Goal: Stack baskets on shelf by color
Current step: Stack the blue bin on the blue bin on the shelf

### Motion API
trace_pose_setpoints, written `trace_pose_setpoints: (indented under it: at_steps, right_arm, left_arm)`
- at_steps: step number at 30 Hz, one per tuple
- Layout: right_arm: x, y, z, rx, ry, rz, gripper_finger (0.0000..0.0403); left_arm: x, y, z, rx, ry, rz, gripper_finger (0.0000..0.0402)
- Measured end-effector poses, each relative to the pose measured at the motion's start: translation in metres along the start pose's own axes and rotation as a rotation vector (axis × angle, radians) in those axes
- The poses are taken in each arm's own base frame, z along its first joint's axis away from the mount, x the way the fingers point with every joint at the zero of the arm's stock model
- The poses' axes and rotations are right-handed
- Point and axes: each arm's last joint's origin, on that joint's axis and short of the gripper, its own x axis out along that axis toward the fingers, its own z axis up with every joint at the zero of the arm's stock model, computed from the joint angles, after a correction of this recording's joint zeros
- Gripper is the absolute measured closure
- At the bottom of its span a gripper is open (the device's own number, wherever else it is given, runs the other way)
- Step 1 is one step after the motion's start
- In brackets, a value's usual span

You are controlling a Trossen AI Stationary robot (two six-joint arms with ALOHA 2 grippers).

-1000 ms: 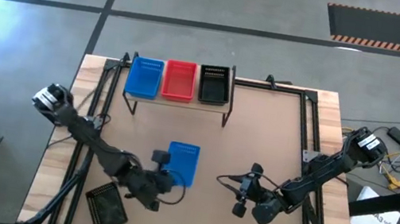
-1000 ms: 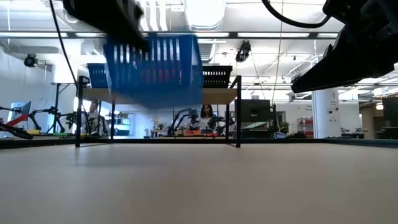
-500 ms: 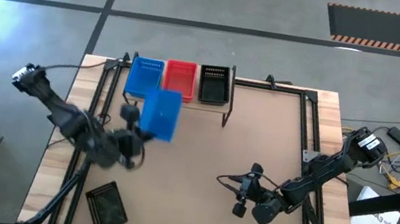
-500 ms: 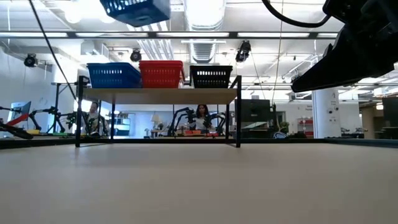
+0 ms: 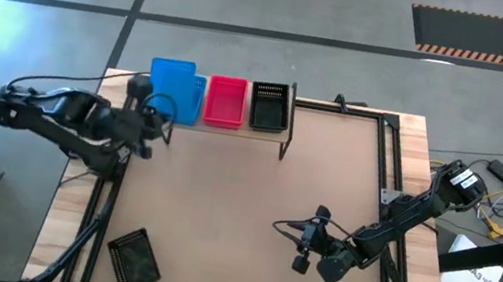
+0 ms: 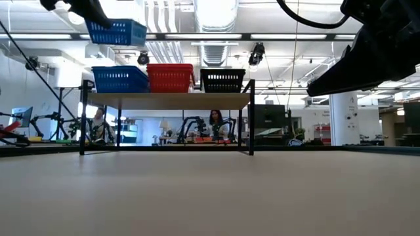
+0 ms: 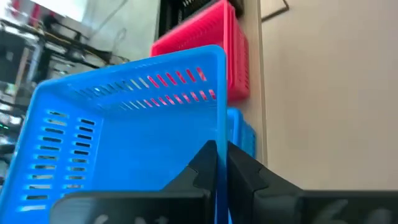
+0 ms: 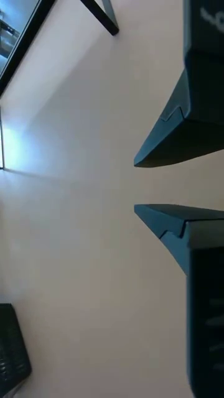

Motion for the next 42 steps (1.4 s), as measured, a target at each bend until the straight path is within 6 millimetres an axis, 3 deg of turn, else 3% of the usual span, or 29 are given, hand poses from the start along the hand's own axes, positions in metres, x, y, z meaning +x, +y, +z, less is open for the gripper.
trace_pose_setpoints:
  at_steps: [7, 21, 26, 36, 42]
  right_arm:
    - [0.0, 0.001, 0.002, -0.007, -0.012, 0.007, 0.0303]
    - [0.0, 0.001, 0.002, -0.007, -0.012, 0.007, 0.0312]
    - [0.0, 0.001, 0.002, -0.007, -0.012, 0.007, 0.0317]
    - [0.0, 0.001, 0.002, -0.007, -0.012, 0.007, 0.0317]
    - [0.0, 0.001, 0.002, -0.007, -0.012, 0.007, 0.0325]
  left_arm:
    - [0.01, 0.007, -0.004, 0.007, 0.047, -0.067, 0.0401]
    - [0.048, 0.011, 0.001, 0.047, 0.217, -0.107, 0.0402]
    - [0.053, 0.012, 0.0, 0.012, 0.199, -0.195, 0.0402]
    - [0.054, 0.014, 0.001, -0.01, 0.179, -0.183, 0.04]
    - [0.055, 0.016, 0.001, -0.021, 0.181, -0.187, 0.0354]
